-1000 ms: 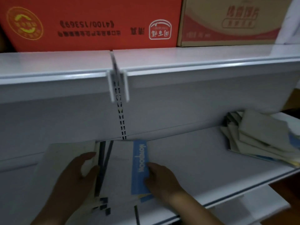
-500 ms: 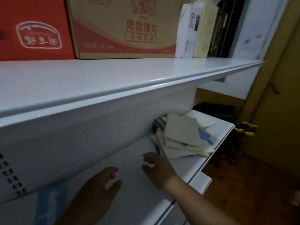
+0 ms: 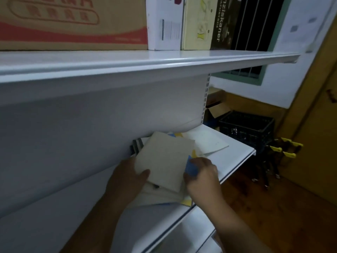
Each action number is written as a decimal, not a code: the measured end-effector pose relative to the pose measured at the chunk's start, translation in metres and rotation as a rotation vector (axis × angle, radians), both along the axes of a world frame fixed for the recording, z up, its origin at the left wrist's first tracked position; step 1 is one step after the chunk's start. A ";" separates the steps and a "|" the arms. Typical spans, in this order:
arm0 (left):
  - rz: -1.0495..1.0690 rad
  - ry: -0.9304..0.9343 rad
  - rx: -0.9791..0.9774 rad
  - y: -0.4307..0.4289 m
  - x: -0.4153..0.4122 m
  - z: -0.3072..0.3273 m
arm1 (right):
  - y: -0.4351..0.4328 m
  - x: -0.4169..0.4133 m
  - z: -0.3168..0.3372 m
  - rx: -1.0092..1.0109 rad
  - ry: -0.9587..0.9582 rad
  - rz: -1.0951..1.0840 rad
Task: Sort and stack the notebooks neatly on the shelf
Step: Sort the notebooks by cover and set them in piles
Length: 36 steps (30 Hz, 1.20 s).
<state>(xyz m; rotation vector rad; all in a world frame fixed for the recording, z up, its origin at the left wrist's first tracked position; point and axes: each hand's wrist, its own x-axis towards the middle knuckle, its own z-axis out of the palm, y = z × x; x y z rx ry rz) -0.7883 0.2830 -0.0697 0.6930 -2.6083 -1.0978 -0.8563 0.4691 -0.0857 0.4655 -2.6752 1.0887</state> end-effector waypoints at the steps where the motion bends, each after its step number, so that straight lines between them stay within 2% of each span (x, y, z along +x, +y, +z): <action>1: 0.015 -0.026 -0.016 0.004 -0.005 -0.001 | 0.006 -0.009 -0.002 0.089 -0.025 0.004; 3: 0.067 -0.044 -0.094 0.010 -0.011 -0.001 | 0.012 -0.024 -0.007 0.226 -0.102 0.068; 5: 0.107 -0.070 -0.210 0.015 -0.015 0.002 | 0.016 -0.036 -0.003 0.241 -0.219 0.136; 7: 0.110 -0.095 -0.215 0.019 -0.016 0.008 | 0.019 -0.043 0.006 0.219 -0.360 0.205; 9: 0.101 -0.064 -0.003 0.021 -0.017 0.017 | 0.024 -0.048 0.015 0.180 -0.420 0.243; 12: 0.161 0.032 0.483 0.023 -0.001 0.028 | 0.026 -0.047 0.028 0.090 -0.416 0.274; 13: 0.189 0.073 0.550 0.021 0.007 0.029 | 0.024 -0.042 0.032 0.005 -0.439 0.289; 15: 0.290 0.202 0.613 0.013 0.029 0.030 | 0.013 -0.025 0.044 -0.222 -0.524 0.334; 17: 0.412 0.366 0.664 -0.004 0.062 0.035 | -0.006 -0.004 0.057 -0.357 -0.605 0.419; 19: 0.521 0.516 0.652 -0.025 0.103 0.038 | -0.033 0.016 0.062 -0.360 -0.648 0.518; 21: 0.623 0.570 0.559 -0.043 0.147 0.036 | -0.065 0.038 0.060 -0.320 -0.656 0.579; 24: 0.816 0.517 0.475 -0.062 0.204 0.023 | -0.109 0.070 0.037 -0.226 -0.677 0.644; 27: 0.937 0.366 0.478 -0.077 0.245 0.000 | -0.135 0.088 0.005 -0.111 -0.720 0.647; 30: 0.904 0.129 0.446 -0.085 0.263 -0.020 | -0.138 0.098 -0.005 0.029 -0.648 0.634; 34: 0.815 -0.023 0.298 -0.086 0.262 -0.025 | -0.134 0.104 -0.006 0.356 -0.519 0.684; 36: 0.775 -0.085 0.259 -0.089 0.260 -0.025 | -0.135 0.104 -0.006 0.423 -0.490 0.686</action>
